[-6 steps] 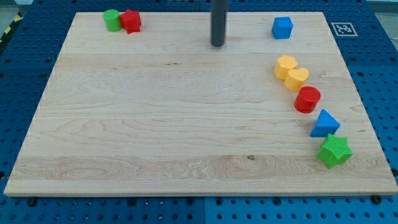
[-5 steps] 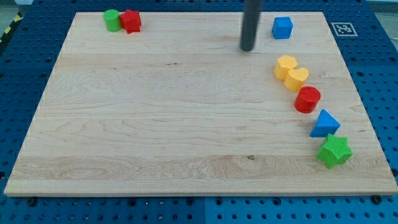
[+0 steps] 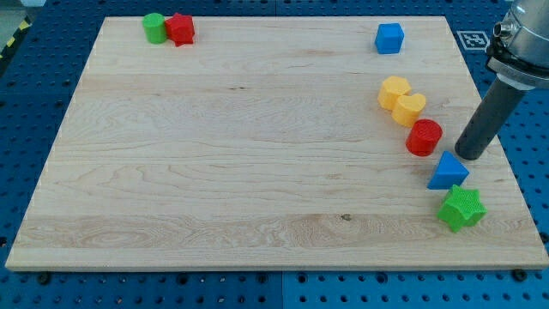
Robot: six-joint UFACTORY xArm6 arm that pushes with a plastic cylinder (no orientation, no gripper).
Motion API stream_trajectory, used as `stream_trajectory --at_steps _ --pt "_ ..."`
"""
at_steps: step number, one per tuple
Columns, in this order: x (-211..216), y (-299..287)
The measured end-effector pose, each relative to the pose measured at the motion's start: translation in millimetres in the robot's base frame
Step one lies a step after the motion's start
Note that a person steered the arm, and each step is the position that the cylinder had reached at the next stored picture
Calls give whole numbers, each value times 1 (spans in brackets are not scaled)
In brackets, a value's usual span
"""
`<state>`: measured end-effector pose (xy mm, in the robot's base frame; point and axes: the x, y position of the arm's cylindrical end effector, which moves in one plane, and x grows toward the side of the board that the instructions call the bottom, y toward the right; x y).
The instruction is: Push the red circle to the bottom side of the red star
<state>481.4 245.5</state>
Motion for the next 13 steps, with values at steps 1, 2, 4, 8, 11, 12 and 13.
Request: stream_trajectory --at_steps 1,2,4,8,11,12,13 --pt "0 0" --pt "2 0" --pt "-9 -29" --pt "-56 -192" --pt "-92 -338" --pt "-92 -366" --pt "-91 -387"
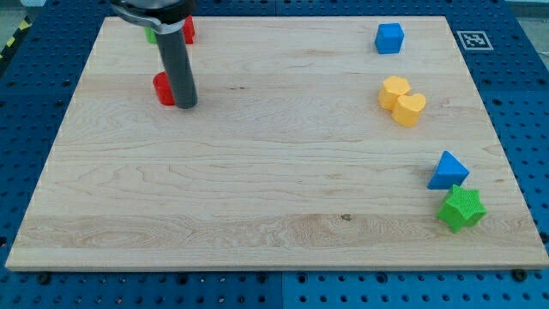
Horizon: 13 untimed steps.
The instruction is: Push the red circle to the bottom side of the red star
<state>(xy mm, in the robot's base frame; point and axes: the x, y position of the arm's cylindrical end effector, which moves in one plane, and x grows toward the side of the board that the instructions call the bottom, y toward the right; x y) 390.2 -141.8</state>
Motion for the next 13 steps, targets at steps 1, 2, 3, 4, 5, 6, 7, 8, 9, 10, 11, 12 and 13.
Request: stream_trajectory --at_steps 1,2,3,4,5,6,7,8,9,10,11,12,13 --pt "0 -30" --pt "1 -62" --pt "1 -78" --pt "-6 -80" --pt "-22 -80" --pt "-26 -80" --pt "-9 -80" --pt "-10 -80" --pt "-24 -80" --pt "-29 -80" --pt "-24 -80" --pt "-15 -73" --pt "-11 -69"
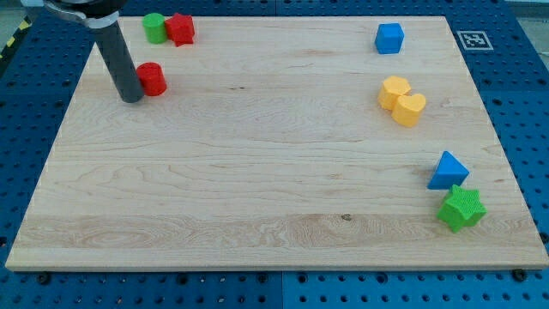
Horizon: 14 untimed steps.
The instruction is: Push the red circle to the bottom side of the red star
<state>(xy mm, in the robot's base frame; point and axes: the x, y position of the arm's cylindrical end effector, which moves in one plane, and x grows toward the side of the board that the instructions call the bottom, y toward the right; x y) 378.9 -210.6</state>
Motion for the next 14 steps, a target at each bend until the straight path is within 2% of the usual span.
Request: stream_trajectory --at_steps 3,5,7,8,10,11,12,14 --pt "-1 6" --pt "-20 7" --pt "-29 47" --pt "-41 56" --pt "-79 32" --pt "-47 51" --pt "40 105" --pt "173 275"
